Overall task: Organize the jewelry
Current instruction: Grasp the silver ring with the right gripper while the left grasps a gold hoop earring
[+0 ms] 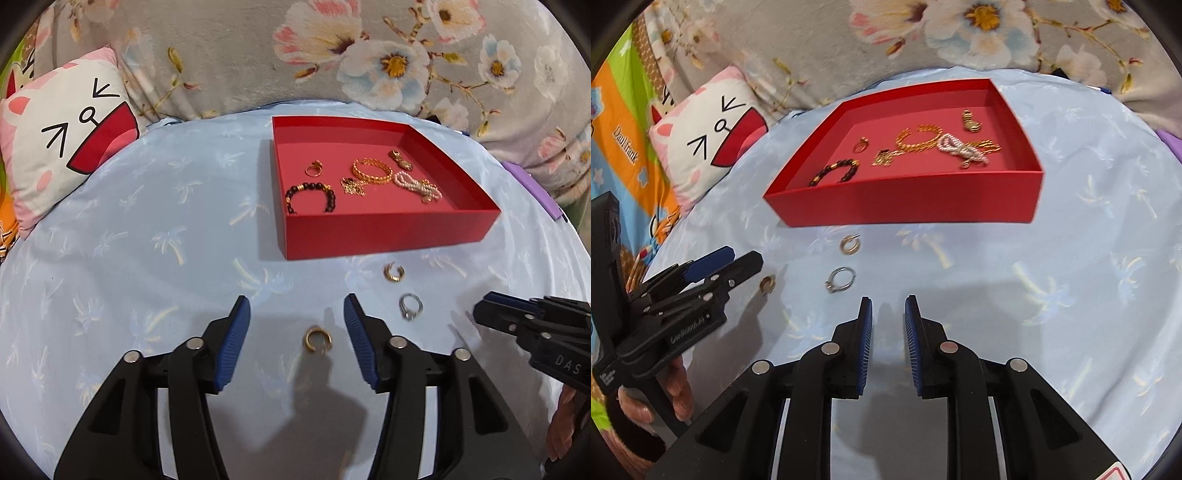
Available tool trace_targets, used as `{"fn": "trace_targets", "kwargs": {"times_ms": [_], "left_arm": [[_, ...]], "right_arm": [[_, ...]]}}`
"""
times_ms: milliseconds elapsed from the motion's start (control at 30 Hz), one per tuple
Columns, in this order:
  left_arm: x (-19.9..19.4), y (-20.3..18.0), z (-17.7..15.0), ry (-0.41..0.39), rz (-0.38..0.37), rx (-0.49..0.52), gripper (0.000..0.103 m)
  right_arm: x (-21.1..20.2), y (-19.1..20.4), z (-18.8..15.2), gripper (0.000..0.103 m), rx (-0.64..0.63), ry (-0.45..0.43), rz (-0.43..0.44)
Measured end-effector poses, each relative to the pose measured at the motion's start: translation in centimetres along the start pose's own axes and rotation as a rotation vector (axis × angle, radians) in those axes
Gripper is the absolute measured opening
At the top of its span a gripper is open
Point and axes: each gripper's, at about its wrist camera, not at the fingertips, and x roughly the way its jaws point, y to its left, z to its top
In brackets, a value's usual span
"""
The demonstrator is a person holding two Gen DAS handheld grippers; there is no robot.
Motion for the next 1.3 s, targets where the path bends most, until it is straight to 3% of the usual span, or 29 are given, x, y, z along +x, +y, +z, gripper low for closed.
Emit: {"fn": "trace_targets", "kwargs": {"times_ms": [300, 733, 1133, 1300], "left_arm": [[-0.1, 0.1, -1.7, 0.017, 0.020, 0.019, 0.059], [0.6, 2.0, -1.8, 0.057, 0.017, -0.060, 0.059], [0.4, 1.0, -2.1, 0.056, -0.006, -0.013, 0.059], [0.8, 0.3, -2.1, 0.075, -0.033, 0.004, 0.059]], "right_arm": [[2.0, 2.9, -0.4, 0.023, -0.041, 0.038, 0.015], [3.9, 4.7, 0.7, 0.023, -0.076, 0.037, -0.003], [4.3, 4.7, 1.0, 0.009, -0.106, 0.005, -0.071], [3.1, 3.0, 0.7, 0.009, -0.066, -0.003, -0.073]]}}
